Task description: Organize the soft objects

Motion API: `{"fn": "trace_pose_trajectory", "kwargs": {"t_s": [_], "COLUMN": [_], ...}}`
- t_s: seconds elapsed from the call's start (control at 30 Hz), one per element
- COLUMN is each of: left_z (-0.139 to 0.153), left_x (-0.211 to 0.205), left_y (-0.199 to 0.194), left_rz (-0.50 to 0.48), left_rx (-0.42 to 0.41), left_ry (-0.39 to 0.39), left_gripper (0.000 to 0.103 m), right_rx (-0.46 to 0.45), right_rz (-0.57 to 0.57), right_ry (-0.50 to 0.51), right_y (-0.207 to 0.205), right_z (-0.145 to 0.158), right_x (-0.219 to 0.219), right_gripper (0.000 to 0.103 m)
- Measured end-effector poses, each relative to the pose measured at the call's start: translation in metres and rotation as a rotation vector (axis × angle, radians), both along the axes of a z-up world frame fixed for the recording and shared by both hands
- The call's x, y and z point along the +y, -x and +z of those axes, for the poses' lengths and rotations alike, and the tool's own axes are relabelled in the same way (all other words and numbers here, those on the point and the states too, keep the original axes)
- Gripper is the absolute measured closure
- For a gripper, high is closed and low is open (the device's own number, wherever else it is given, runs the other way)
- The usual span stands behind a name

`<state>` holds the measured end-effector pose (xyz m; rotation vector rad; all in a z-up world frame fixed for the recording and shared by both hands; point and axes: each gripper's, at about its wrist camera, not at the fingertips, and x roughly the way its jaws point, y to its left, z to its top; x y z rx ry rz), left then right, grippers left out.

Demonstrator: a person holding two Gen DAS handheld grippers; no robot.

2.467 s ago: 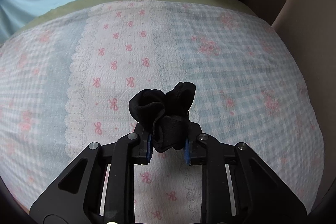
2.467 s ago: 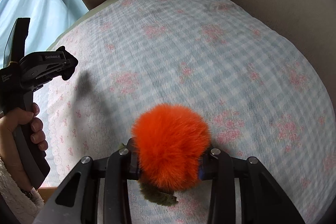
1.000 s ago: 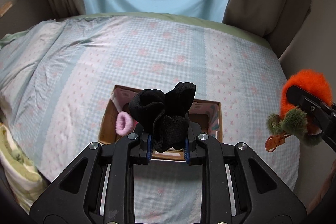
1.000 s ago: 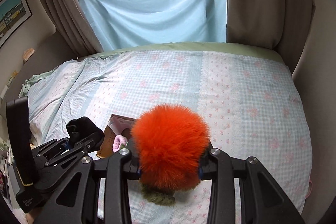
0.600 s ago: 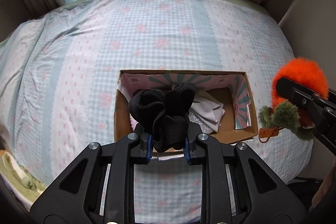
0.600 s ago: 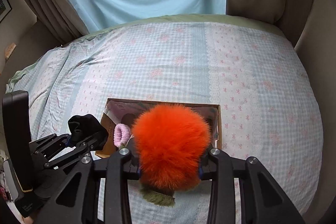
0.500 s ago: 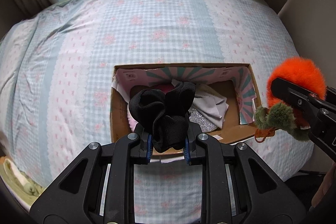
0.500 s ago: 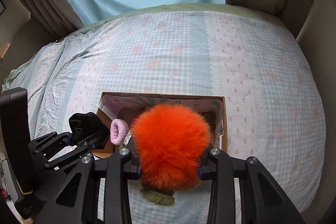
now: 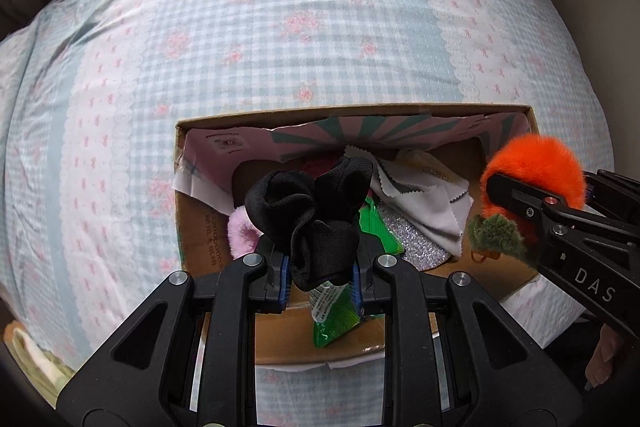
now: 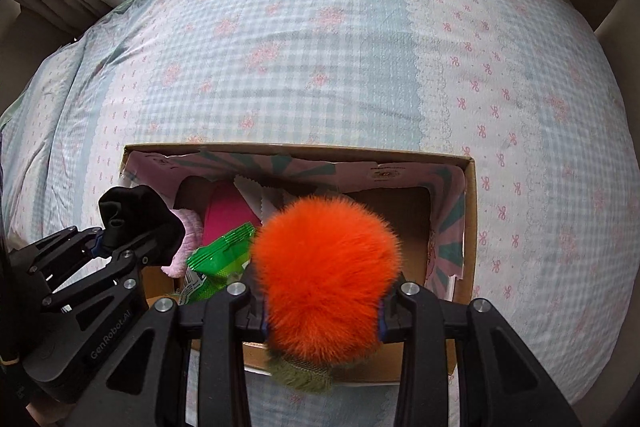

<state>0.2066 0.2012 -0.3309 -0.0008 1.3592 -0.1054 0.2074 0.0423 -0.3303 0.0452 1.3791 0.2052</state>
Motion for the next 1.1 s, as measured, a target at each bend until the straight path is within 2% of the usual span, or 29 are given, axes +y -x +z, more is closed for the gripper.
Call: {"fn": "trace_pose_trajectory", "kwargs": {"t_s": [0.17,0.2,0.23,0.27,0.3,0.33,0.4,0.63,0.8,0.97,1.1], "left_z": [-0.011,-0.011,-0.012,-0.014,-0.014,-0.014,-0.01,-0.011,-0.001,0.02,0.047], "left_x": [-0.003,-0.003,-0.004,-0.005,-0.006,-0.006,-0.007,-0.013,-0.018,-0.022,-0.026], "left_y": [-0.006,-0.006,-0.006,-0.006,-0.005,-0.004,0.001,0.013,0.016,0.019,0.026], "left_rz": [-0.028,-0.036,-0.042,-0.048,-0.052,-0.054,-0.065,-0.092,-0.095,-0.077,-0.046], "left_rx": [0.031,0.032,0.036,0.042,0.043,0.034,0.007,0.015,-0.008,-0.05,-0.097], "left_ry": [-0.024,-0.028,-0.034,-0.033,-0.039,-0.048,-0.049,-0.047,-0.05,-0.051,-0.055], "left_gripper": [0.083,0.083,0.071,0.037,0.018,0.001,0.0,0.0,0.0,0.0,0.0], "right_rx": [0.06,0.071,0.082,0.092,0.098,0.096,0.073,0.073,0.093,0.041,-0.015], "right_rz": [-0.002,-0.011,-0.02,-0.03,-0.043,-0.056,-0.082,-0.118,-0.106,-0.117,-0.106], "right_ry": [-0.024,-0.03,-0.04,-0.048,-0.049,-0.048,-0.048,-0.036,-0.07,-0.094,-0.09], "right_y": [-0.011,-0.012,-0.014,-0.015,-0.015,-0.015,-0.013,-0.005,0.001,0.014,0.024], "right_z": [-0.017,-0.02,-0.023,-0.025,-0.027,-0.027,-0.025,-0.02,-0.016,0.008,0.042], "right_x": [0.001,0.0,-0.001,-0.002,-0.004,-0.006,-0.011,-0.023,-0.029,-0.038,-0.051], "right_gripper": [0.069,0.063,0.059,0.055,0.04,0.016,0.0,0.0,0.0,0.0,0.0]}}
